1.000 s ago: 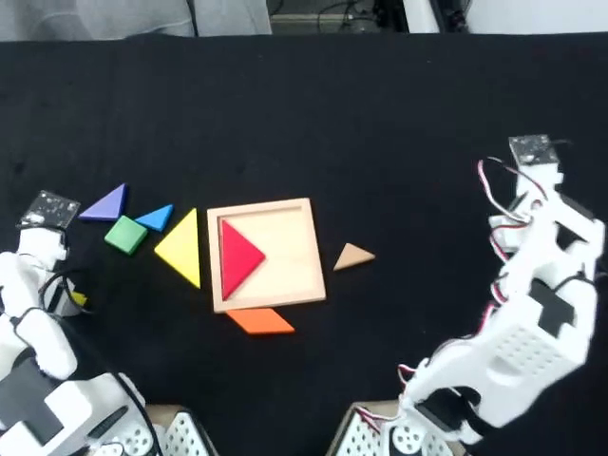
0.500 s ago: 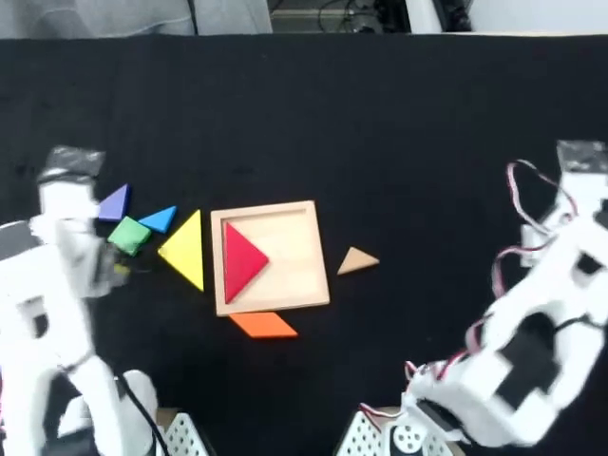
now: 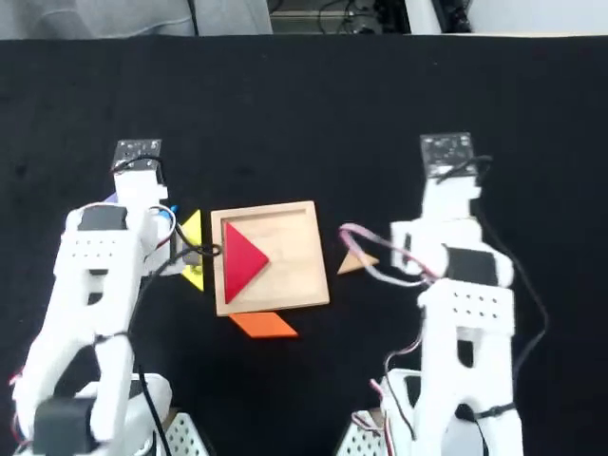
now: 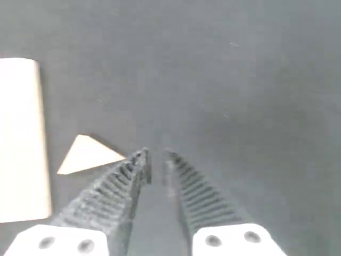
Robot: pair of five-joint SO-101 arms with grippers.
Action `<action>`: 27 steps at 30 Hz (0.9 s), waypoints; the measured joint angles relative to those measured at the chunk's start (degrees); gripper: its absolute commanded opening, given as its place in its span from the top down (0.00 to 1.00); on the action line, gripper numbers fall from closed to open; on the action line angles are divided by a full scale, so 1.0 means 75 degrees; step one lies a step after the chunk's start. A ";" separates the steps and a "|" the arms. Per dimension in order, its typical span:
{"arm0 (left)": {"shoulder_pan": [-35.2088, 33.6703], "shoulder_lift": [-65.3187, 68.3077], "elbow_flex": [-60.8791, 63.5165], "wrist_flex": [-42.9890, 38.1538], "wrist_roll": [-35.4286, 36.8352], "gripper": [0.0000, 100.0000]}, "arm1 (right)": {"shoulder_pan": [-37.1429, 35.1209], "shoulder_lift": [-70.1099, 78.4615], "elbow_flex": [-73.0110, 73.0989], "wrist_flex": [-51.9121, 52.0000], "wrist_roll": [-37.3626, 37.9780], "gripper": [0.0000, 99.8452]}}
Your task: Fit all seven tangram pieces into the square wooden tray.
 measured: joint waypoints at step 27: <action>-0.0563 0.2848 -0.0188 -0.2555 0.0387 0.61 | -0.0610 -0.0094 0.2075 -0.1993 0.0258 0.81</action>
